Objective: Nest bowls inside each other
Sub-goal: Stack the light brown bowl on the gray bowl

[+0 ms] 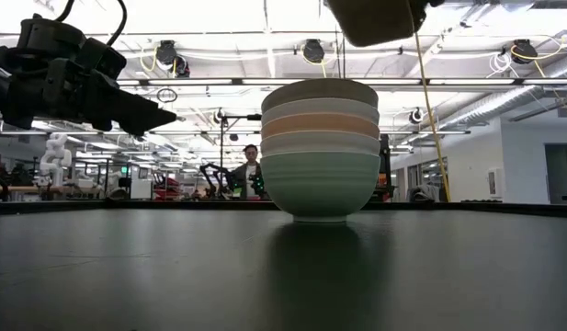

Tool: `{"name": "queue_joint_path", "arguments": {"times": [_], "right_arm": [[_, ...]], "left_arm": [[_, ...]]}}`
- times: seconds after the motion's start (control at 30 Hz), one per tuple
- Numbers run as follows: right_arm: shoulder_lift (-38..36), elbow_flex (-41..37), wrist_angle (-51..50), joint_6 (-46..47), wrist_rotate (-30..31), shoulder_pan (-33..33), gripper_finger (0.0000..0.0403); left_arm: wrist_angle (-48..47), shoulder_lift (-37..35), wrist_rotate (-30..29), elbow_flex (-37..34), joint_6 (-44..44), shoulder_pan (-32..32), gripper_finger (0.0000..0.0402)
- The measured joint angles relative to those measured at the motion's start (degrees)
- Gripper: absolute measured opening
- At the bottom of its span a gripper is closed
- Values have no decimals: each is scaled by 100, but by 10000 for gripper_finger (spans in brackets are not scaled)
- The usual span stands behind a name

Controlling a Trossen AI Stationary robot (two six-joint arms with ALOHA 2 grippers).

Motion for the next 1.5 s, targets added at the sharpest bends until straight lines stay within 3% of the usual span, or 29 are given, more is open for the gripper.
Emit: {"name": "queue_joint_path", "arguments": {"times": [0.23,0.5,0.73,1.03,1.5], "right_arm": [[653,966,-894,-36,-553,-866,1],[1235,1538,-1381,169,-2229,-2001,2],[1523,1766,-1854,-19,-2548,-2447,3],[2152,2218,-2354,-179,-2696,-2396,3],[3966,4656,-4734,-655,-2496,-2394,1]], "left_arm": [[-197,2,-2,0,107,0,271],[-353,0,-2,0,170,0,271],[-463,0,-2,0,182,0,271],[-482,0,-2,0,157,0,271],[-502,0,-4,0,134,0,271]]}}
